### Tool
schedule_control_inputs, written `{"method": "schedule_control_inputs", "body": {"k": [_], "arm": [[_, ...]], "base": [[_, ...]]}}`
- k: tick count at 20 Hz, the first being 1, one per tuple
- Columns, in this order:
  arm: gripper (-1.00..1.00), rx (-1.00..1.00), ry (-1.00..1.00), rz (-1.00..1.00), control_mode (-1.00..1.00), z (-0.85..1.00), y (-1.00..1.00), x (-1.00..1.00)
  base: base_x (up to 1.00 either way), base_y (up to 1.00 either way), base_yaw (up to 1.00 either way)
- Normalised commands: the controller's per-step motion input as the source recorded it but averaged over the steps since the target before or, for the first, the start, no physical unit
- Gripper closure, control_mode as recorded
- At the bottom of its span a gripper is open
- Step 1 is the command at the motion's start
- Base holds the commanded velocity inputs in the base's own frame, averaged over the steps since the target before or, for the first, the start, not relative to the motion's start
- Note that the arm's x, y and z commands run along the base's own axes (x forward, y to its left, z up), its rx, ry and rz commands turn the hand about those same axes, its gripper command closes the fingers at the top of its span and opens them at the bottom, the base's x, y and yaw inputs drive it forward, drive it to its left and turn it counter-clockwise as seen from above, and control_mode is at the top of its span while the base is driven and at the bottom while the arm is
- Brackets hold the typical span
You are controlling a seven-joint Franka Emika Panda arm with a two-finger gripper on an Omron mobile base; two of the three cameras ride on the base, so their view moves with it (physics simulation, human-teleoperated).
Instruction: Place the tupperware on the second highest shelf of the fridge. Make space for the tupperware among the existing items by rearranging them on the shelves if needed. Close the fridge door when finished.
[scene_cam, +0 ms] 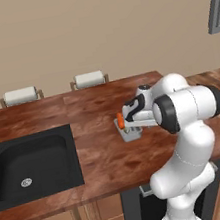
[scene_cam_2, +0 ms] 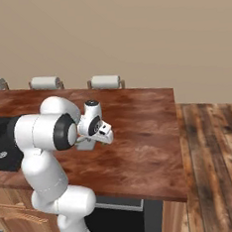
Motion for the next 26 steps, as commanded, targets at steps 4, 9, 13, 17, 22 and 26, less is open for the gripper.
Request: {"method": "schedule_control_inputs", "body": {"k": [4, 9, 13, 17, 22, 26], "arm": [[-1.00, 0.00, 0.00, 0.00, -1.00, -0.23, 0.00, 0.23], [1.00, 0.00, 0.00, 0.00, -1.00, -0.27, 0.03, 0.11], [1.00, 0.00, 0.00, 0.00, -1.00, -0.22, 0.09, 0.00], [1.00, 0.00, 0.00, 0.00, -1.00, 0.00, 0.00, 0.00], [1.00, 0.00, -0.02, 0.00, -1.00, 0.00, 0.00, -0.02], [1.00, 0.03, -0.24, 0.00, -1.00, 0.15, 0.00, -0.24]], "base": [[0.00, 0.00, 0.00], [0.00, 0.00, 0.00], [0.00, 0.00, 0.00], [0.00, 0.00, 0.00], [0.00, 0.00, 0.00], [0.00, 0.00, 0.00]]}}
